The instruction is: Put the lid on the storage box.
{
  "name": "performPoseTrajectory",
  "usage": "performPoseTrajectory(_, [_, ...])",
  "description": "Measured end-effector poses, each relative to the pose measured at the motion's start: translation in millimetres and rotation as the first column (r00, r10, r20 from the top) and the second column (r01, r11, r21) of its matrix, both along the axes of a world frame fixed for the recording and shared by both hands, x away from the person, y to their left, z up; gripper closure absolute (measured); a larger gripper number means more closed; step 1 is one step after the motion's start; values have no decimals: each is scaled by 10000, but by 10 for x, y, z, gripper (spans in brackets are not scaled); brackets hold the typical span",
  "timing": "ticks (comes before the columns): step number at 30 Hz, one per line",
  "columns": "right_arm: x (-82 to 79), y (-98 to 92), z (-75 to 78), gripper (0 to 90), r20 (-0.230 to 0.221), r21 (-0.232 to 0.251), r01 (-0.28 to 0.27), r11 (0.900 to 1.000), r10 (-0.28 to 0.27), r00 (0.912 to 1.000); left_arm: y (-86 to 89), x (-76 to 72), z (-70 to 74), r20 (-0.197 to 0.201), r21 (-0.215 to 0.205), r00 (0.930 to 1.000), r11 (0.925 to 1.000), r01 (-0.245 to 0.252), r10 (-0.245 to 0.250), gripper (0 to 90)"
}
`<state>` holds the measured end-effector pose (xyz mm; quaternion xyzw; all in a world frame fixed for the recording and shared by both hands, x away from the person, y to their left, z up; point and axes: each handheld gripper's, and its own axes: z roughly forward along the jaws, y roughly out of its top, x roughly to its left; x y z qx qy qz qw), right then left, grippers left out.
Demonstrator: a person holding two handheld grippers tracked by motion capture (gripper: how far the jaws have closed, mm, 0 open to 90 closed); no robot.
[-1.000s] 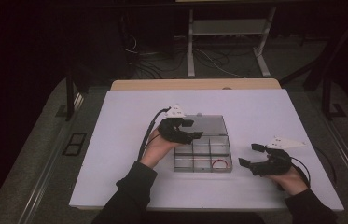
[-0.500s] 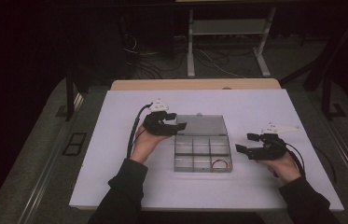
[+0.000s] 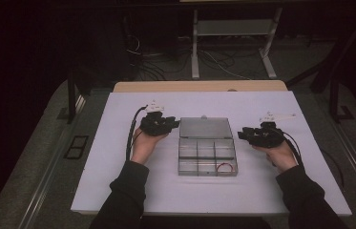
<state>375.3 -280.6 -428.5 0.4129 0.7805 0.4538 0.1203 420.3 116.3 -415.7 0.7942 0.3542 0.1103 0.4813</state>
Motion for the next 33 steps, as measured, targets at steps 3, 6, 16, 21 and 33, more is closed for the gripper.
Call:
performPoseTrajectory(3, [104,19,-28,751,-85,-43,44,10000,-44,10000,14,35,-63,-177,100,9998,9999,-41,43,778])
performPoseTrajectory(6, [201,30,-62,833,-203,-11,134,9999,-134,9997,26,71,-120,-374,151,9993,9999,-19,25,848])
performPoseTrajectory(16, [376,107,-218,892,-578,-468,-23,9989,-4,9983,-2,139,-287,-877,530,9961,9985,118,-72,893])
performPoseTrajectory(21, [379,149,-275,892,-851,-591,-136,9982,86,9963,-34,146,-339,-1148,713,9934,9974,113,-31,893])
performPoseTrajectory(33, [410,231,-324,892,-1058,-596,-283,9978,219,9941,-144,157,-397,-1585,1088,9874,9939,202,-27,893])
